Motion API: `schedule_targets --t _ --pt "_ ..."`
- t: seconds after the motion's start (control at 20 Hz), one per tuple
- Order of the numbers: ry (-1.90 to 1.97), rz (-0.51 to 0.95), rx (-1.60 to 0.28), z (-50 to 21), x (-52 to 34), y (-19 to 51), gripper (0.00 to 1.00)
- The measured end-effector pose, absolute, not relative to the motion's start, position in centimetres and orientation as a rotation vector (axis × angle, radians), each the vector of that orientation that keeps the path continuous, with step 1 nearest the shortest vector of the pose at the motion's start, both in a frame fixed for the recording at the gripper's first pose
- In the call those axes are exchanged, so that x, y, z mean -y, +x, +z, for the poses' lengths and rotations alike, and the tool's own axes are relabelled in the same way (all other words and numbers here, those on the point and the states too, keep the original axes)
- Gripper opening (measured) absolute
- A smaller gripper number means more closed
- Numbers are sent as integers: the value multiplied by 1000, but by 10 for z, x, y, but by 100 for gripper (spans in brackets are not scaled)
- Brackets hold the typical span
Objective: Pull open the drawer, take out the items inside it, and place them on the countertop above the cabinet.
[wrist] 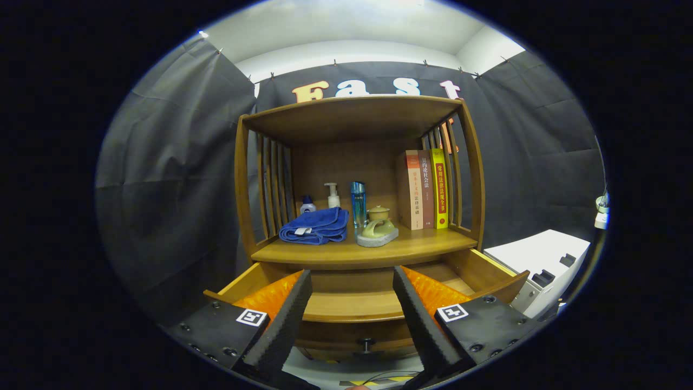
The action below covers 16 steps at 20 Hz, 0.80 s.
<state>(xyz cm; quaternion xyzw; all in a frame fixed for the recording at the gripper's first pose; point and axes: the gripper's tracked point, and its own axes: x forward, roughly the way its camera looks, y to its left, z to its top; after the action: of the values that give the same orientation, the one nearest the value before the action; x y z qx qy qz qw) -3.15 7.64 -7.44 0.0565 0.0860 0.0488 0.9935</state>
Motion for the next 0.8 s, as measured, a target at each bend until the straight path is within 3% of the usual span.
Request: schedule_targets --t 0.8 --pt "77 142 -250 -161 -89 -72 99"
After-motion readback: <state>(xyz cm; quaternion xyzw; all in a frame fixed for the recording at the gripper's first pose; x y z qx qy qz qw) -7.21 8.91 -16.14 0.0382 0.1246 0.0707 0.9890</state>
